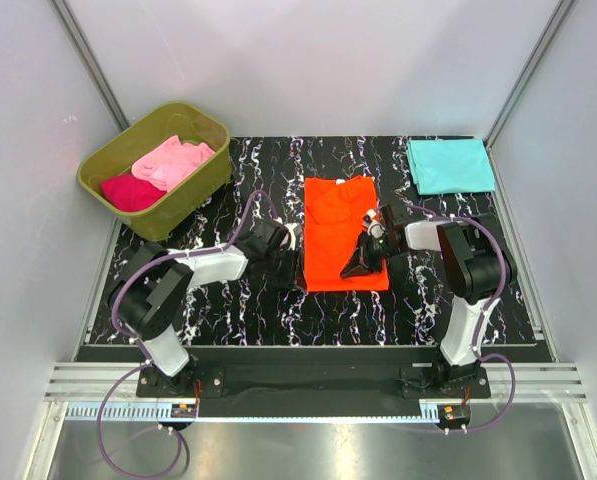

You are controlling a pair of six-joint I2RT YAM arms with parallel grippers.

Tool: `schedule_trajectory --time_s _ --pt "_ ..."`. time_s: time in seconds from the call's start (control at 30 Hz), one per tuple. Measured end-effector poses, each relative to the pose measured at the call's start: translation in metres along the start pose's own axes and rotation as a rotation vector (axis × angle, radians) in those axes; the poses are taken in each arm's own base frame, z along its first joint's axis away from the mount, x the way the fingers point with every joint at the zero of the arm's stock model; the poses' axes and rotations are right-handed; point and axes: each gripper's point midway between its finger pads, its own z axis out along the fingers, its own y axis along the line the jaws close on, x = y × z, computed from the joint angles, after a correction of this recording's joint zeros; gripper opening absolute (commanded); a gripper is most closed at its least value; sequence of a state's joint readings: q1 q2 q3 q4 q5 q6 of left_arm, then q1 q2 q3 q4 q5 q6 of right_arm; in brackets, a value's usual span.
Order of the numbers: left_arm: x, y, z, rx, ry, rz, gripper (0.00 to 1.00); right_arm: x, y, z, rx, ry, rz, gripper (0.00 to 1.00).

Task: Fold and stack the t-shirts
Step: Fold the tshirt

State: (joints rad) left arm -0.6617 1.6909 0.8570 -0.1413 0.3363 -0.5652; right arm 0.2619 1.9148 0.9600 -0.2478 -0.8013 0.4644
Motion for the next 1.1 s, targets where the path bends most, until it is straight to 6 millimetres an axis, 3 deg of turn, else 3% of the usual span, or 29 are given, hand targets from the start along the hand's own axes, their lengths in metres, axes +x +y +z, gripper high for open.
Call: schedule_trajectory --time_s 0.2,0.27,0.3,0.43,0.5,0.6,0.83,0.9,1.03,1.1 --pt "0.0 0.0 0.0 0.0 -0.002 0.0 0.33 -0.002 0.001 -0.004 0.021 -0.02 -0.006 0.02" --pt "-0.001 0.0 0.0 -0.003 -0.004 -0.001 0.35 -0.004 0.01 -0.013 0.02 -0.047 -0.027 0.02" --pt "-0.001 0.0 -0.001 -0.003 -0.006 -0.002 0.4 -0.004 0.015 -0.018 0.019 -0.064 -0.04 0.02" --pt "-0.001 -0.001 -0.006 -0.012 -0.01 -0.008 0.43 -0.006 0.042 -0.041 -0.008 -0.136 -0.111 0.02" --pt "-0.002 -0.001 -0.008 -0.013 -0.013 -0.008 0.43 -0.005 0.044 -0.045 -0.008 -0.151 -0.122 0.01" --pt "-0.002 -0.002 -0.008 -0.011 -0.014 -0.014 0.42 -0.001 0.032 -0.041 0.023 -0.143 -0.098 0.01" --pt "-0.006 -0.007 -0.002 0.018 -0.022 -0.036 0.4 0.013 -0.019 -0.021 0.159 -0.091 0.007 0.0" --pt "-0.004 -0.005 0.001 0.015 -0.016 -0.044 0.4 0.016 -0.021 -0.019 0.159 -0.082 0.019 0.0" --pt "-0.004 -0.005 0.001 0.017 -0.017 -0.053 0.4 0.015 -0.018 -0.023 0.164 -0.098 0.019 0.13" --pt "-0.004 -0.006 0.001 0.018 -0.018 -0.054 0.41 0.015 -0.012 -0.029 0.165 -0.116 0.028 0.26"
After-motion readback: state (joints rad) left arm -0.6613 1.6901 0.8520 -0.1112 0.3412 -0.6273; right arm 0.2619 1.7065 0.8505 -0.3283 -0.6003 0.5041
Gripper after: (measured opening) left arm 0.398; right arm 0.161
